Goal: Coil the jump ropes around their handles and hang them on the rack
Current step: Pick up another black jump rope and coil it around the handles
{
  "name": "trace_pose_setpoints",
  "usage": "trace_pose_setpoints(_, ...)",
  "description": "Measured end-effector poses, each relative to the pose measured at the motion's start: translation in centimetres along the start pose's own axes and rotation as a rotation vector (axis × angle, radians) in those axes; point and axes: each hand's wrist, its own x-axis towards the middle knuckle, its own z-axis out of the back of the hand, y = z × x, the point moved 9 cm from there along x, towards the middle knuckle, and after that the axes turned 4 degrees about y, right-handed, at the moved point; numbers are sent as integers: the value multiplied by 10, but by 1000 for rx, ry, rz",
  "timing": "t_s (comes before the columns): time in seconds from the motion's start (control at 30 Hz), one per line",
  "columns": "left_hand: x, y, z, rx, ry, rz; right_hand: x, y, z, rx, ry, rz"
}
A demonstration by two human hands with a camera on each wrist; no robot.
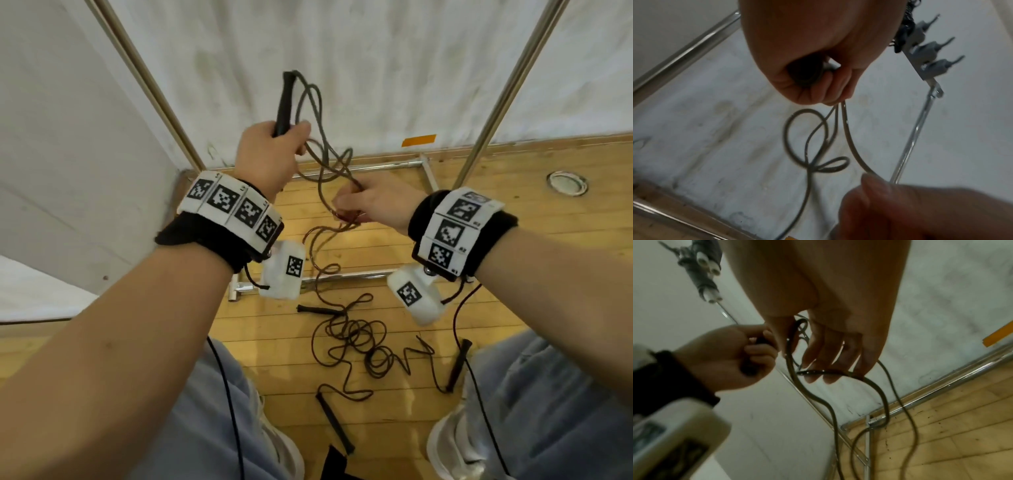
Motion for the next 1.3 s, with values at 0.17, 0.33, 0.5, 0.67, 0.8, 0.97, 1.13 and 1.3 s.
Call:
trace_pose_setpoints(0.17, 8, 2, 16, -171, -81, 66, -4, 12, 10, -124, -210, 125)
trace_pose_setpoints(0.33, 16, 11, 39, -321, -214, 126, -7, 3, -27, -34, 178, 48)
trace_pose_setpoints(0.5, 17, 25, 33, -286, -128, 179, -10, 4, -23, 121, 151, 25)
trace_pose_setpoints(0.67, 7, 27, 7, -115, 44, 165, -9, 16, 34, 681, -229, 89)
trace_pose_setpoints(0.8, -7, 23, -31, -50, 338, 79, -11, 20, 50, 946, -306, 100)
trace_pose_setpoints(0.97, -16, 28, -54, 52, 454, 31, -13, 24, 66, 1105, -341, 132)
trace_pose_setpoints(1.13, -17, 23, -59, 39, 460, 3, -17, 20, 95, 1166, -457, 161)
trace_pose_setpoints(1.3, -8, 4, -34, -34, 225, -80, -13, 14, 60, 814, -222, 52)
